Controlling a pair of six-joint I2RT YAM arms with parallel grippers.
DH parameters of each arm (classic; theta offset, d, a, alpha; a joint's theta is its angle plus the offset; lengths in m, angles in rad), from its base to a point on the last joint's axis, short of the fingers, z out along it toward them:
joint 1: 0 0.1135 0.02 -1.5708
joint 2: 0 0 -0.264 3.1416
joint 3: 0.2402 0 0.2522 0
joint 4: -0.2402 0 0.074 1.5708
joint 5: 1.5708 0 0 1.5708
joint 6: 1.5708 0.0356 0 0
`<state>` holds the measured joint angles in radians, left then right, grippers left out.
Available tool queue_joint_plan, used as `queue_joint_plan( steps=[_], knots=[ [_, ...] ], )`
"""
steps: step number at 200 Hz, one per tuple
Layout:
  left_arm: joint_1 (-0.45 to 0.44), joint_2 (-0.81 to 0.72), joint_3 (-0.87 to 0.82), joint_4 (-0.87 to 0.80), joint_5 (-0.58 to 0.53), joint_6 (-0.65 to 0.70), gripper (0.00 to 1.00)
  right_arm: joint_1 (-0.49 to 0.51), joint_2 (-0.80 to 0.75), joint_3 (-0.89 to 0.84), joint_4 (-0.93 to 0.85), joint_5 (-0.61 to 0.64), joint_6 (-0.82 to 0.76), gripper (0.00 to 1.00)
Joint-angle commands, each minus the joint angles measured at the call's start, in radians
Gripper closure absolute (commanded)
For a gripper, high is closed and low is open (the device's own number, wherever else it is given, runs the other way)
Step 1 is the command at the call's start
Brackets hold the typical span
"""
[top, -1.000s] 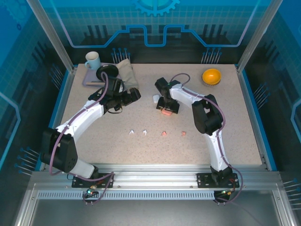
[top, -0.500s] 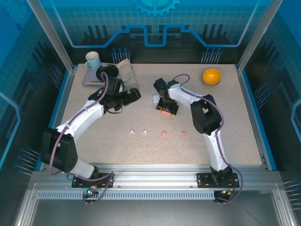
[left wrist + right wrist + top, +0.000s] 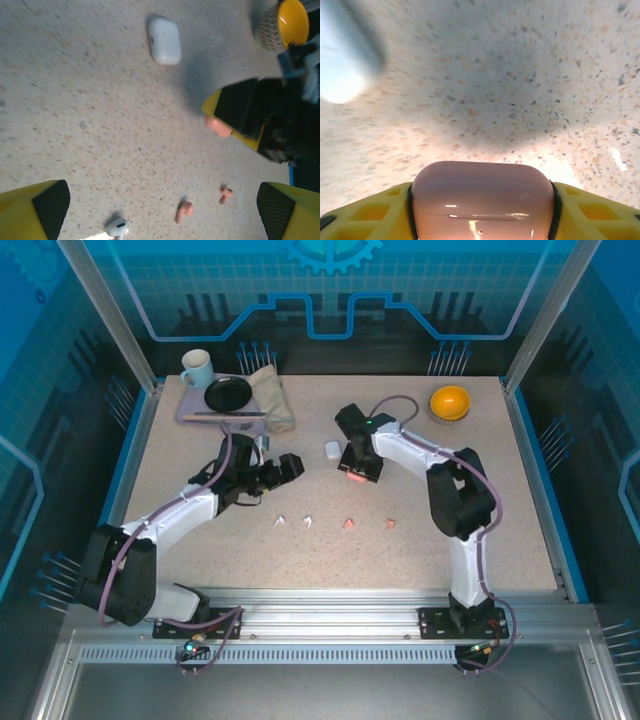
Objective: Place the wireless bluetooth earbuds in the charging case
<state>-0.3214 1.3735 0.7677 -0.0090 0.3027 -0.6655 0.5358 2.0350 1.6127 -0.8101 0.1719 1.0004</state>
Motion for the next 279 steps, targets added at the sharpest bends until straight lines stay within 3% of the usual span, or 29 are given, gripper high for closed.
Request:
queue_joint_plan(
  steps=[1,76,129,155,279],
  knots=[
    [-0.051,-0.043,-0.065,0.268,0.070,-0.056,0.01,-0.004,-0.121,-0.030,0.072,-0.034,0.057,0.49],
    [-0.176,0.001,-0.104,0.548,-0.127,-0.157,0.03,-0.012,-0.277,-0.120,0.242,-0.203,0.367,0.49],
    [-0.206,0.102,-0.016,0.604,-0.149,-0.164,0.20,0.000,-0.328,-0.186,0.333,-0.238,0.538,0.49],
    [-0.220,0.139,0.014,0.618,-0.146,-0.164,0.28,0.002,-0.347,-0.201,0.348,-0.238,0.565,0.49],
    [-0.246,0.272,0.137,0.616,-0.130,-0.156,0.43,0.012,-0.383,-0.223,0.368,-0.245,0.583,0.49]
  ],
)
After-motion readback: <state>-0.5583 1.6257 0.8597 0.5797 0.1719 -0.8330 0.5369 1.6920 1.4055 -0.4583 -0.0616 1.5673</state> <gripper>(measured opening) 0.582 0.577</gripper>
